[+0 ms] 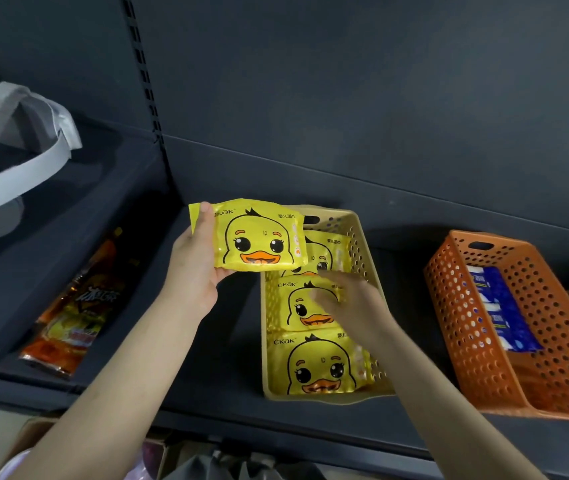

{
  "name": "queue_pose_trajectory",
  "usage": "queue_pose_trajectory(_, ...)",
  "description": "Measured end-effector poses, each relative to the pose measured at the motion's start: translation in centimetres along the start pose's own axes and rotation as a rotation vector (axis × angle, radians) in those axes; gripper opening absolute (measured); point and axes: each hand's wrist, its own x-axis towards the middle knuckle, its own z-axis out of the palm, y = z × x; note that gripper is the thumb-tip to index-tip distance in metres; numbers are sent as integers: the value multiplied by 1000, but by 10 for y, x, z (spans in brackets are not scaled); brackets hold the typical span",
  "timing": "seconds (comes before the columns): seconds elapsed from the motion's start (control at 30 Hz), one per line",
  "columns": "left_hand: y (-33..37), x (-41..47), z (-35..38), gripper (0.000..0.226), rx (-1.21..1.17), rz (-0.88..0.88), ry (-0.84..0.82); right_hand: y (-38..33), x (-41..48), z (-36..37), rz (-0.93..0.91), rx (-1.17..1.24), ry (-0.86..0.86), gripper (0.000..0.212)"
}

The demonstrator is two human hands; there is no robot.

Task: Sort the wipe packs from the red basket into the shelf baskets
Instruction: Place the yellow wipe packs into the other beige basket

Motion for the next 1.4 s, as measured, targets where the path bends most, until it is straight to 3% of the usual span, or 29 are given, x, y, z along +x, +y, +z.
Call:
queue_pose_trajectory(0.07, 0, -2, 6, 36, 15, 12, -30, -10, 4, -21, 55, 386, 23, 48)
queue_pose_trajectory(0.13, -5, -5, 16, 38, 56, 19, -72, -18, 10, -36, 139, 865, -104, 53)
queue_pose_trajectory(0.2, -10, -11, 27, 38, 96, 37, -108, -19, 16, -39, 136, 958, -133, 51)
queue_pose_trajectory(0.33, -15, -17, 42, 35, 155, 76, -192, -9, 23, -34, 185, 852, -93, 34)
queue_pose_trajectory(0.4, -18, -16, 45, 32, 251, 196, -160, -6, 25, -41, 138, 805, -56, 22)
queue_pose_trajectory(0.5, -25, -4, 41, 36, 522, 430, -61, -2, 36, -53, 91, 624, 142, 15)
queue_pose_trajectory(0.57, -31, 5, 38, 49, 688, 381, -58, 1, 48, -56, 86, 312, 239, 26)
queue_pose_trajectory(0.67, -41, 7, 39, 54, 758, 266, -207, -5, 63, -49, 107, -124, 206, 38)
queue_pose_trajectory(0.8, -40, 8, 39, 46, 726, 264, -248, -18, 74, -35, 104, -239, 165, 40)
queue_pose_trajectory(0.9, -37, 9, 38, 47, 768, 236, -238, -23, 76, -29, 145, -319, 164, 64)
queue_pose_trajectory(0.97, -37, 9, 38, 47, 768, 221, -243, -23, 70, -23, 78, -501, 245, 79)
queue_pose_trajectory(1.03, -36, 9, 38, 46, 752, 214, -244, -19, 62, -16, -57, -648, 362, 69)
queue_pose_trajectory(1.13, -36, 9, 38, 44, 722, 205, -239, -7, 61, -5, -132, -493, 303, 55)
queue_pose_trajectory(1.4, -43, 19, 36, 50, 747, 182, -247, -1, 73, 27, -62, -285, 162, 58)
